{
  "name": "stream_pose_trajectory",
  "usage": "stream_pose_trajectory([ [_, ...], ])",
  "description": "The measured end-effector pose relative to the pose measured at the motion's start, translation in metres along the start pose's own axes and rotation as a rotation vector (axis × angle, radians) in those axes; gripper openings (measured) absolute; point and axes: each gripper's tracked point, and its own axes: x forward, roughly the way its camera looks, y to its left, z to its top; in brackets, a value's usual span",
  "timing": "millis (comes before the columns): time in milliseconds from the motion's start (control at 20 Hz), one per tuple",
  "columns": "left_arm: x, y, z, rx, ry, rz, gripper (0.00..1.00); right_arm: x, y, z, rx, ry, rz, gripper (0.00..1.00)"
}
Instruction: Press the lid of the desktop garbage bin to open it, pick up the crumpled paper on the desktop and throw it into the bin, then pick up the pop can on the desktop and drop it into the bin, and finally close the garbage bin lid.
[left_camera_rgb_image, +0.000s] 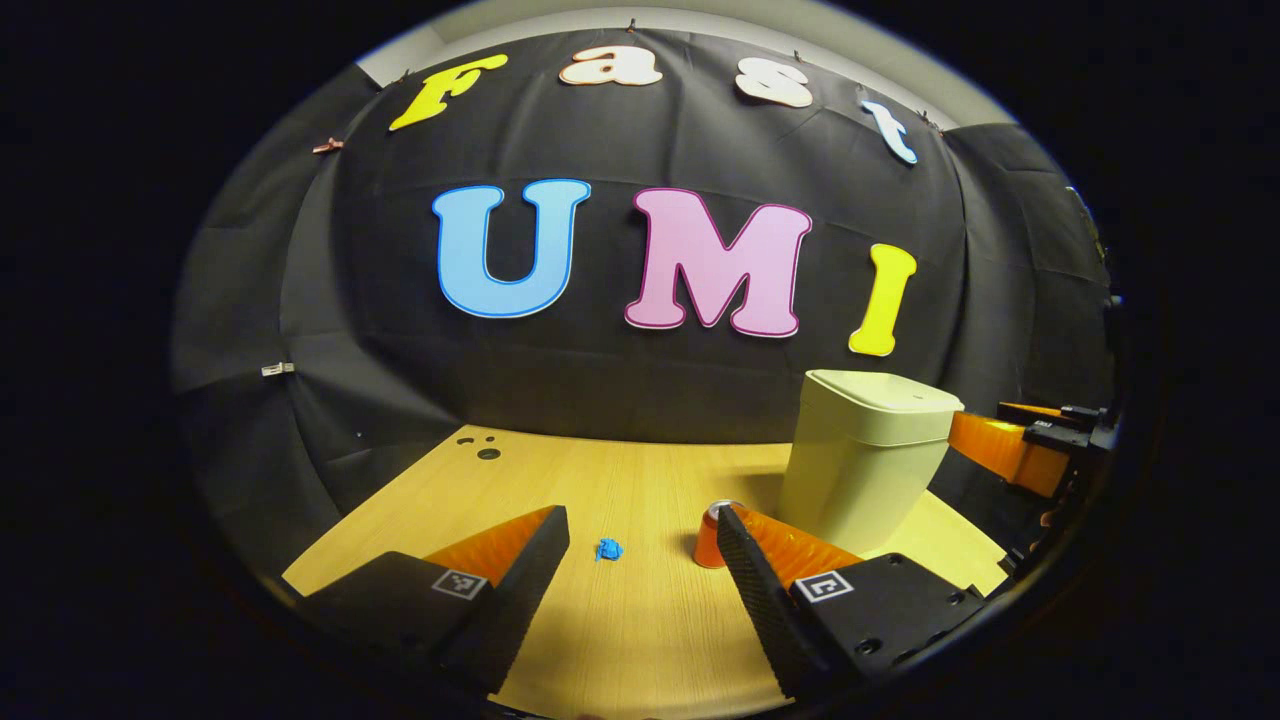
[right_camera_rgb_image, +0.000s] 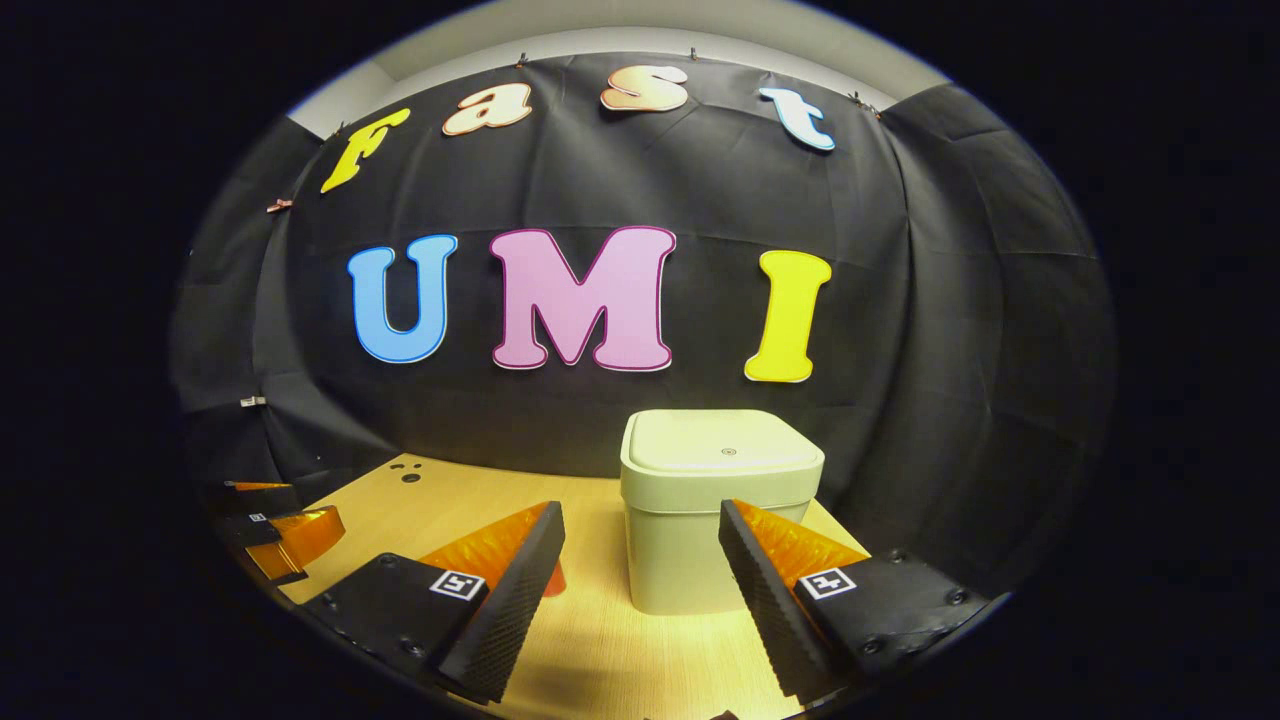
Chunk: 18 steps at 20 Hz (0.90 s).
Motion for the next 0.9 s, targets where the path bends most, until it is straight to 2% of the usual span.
stream_pose_trajectory([
  [600, 0.024, -0.004, -0.003, 0.019, 0.015, -0.01, 0.96, 0.016, 0.002, 0.001, -0.013, 0.006, 0.006, 0.98],
  [700, 0.026, -0.005, -0.004, 0.018, 0.017, -0.013, 0.96, 0.018, 0.001, 0.002, -0.014, 0.004, 0.008, 0.94],
  [800, 0.028, -0.006, -0.004, 0.019, 0.019, -0.016, 0.96, 0.017, 0.008, 0.003, -0.014, -0.002, 0.028, 0.86],
  [900, 0.031, -0.007, -0.006, 0.02, 0.022, -0.021, 0.96, 0.019, 0.01, 0.003, -0.032, -0.001, 0.036, 0.84],
])
